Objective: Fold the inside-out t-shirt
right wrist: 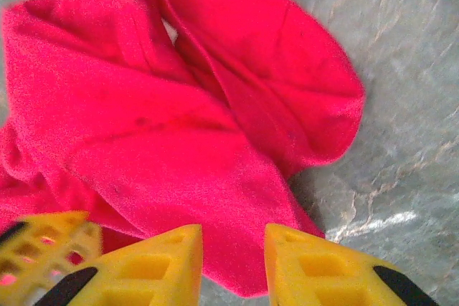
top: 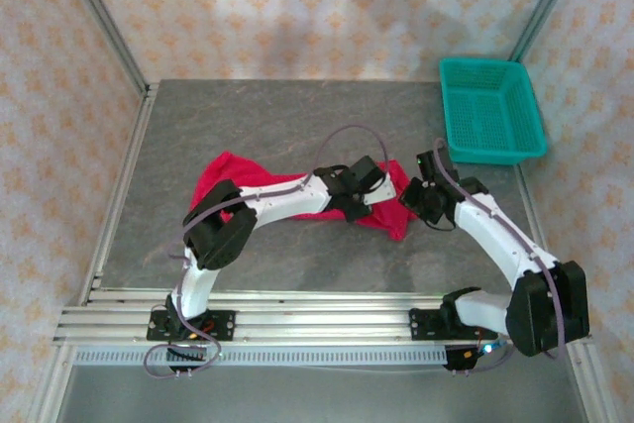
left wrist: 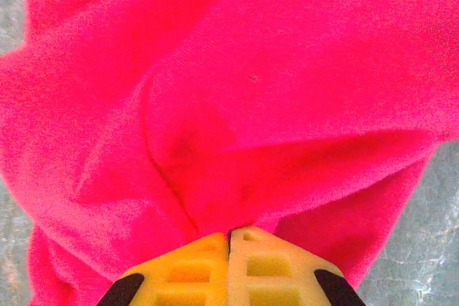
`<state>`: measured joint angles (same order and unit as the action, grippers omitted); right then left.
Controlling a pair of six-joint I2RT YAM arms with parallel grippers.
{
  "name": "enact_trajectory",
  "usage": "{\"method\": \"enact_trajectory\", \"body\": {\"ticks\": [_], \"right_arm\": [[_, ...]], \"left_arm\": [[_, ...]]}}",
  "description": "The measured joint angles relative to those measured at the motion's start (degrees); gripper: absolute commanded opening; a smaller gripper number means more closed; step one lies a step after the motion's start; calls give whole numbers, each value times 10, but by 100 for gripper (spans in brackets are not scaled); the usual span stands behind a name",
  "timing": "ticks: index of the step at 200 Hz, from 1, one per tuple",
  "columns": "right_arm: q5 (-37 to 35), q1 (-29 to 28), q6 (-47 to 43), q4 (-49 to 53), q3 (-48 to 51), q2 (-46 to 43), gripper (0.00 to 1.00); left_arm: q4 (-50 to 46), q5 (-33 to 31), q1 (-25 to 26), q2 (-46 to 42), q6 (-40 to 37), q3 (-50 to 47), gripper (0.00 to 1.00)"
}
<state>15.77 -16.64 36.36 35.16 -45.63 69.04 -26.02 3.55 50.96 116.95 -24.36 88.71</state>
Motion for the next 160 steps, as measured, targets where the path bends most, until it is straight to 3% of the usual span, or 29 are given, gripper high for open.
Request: {"method": "enact_trajectory", "body": {"ticks": [31,72,100,121,160], "right_arm": [[22,-57,34,-33,43,-2,8],[20,-147,100,-137,116,-59,10],[0,-177,124,-216,122,-27,9],[-52,-178,126,-246,113,36,12],[-212,-148,129,-235,32,120,12]], "left_arm": [[-27,0,-7,0,13,29,0],[-57,23,-33,0,50,55,0],[-61,48,-59,0,83,58,0],[-62,65,-76,0,107,58,0],[-58,92,-103,0,159,58,0]]}}
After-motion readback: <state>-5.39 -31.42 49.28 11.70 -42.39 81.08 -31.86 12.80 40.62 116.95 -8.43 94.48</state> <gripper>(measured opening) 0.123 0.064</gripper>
